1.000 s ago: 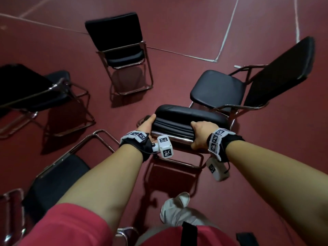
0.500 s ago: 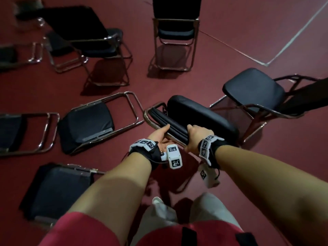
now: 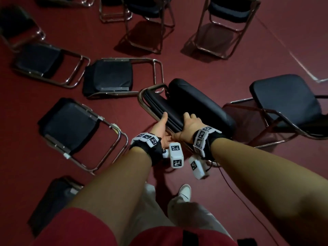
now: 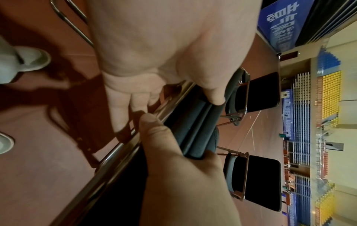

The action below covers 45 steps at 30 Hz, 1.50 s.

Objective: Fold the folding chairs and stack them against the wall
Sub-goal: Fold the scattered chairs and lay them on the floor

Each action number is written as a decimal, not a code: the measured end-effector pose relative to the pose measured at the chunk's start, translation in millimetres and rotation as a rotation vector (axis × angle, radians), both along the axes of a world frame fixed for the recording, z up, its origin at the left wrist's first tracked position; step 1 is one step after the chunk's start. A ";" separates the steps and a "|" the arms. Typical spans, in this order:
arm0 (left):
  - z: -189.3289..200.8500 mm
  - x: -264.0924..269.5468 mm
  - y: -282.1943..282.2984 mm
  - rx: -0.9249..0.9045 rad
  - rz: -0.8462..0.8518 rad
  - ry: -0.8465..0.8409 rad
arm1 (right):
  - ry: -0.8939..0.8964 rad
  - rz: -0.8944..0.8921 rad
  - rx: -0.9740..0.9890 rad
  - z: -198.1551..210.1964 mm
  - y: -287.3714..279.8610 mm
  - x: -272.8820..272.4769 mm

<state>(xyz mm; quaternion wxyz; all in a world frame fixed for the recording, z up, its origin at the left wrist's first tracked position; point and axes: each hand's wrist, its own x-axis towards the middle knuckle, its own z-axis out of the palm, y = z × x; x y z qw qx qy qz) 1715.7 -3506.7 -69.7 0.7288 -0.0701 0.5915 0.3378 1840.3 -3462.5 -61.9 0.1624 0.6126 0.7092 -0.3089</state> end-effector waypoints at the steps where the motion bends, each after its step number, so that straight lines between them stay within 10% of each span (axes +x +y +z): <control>1: -5.6 0.5 -6.8 0.004 0.005 0.027 | 0.010 -0.011 -0.007 -3.2 -6.0 0.4; 21: -77.7 -5.1 -225.2 -0.057 0.218 0.127 | -0.043 0.248 -0.211 -70.2 -205.0 -20.6; 32: -200.2 14.6 -376.9 -0.121 0.413 -0.079 | -0.034 0.408 -0.114 -196.1 -346.9 1.7; 45: -289.4 89.2 -422.4 -0.296 0.459 -0.263 | -0.096 0.603 -0.082 -337.0 -417.8 91.6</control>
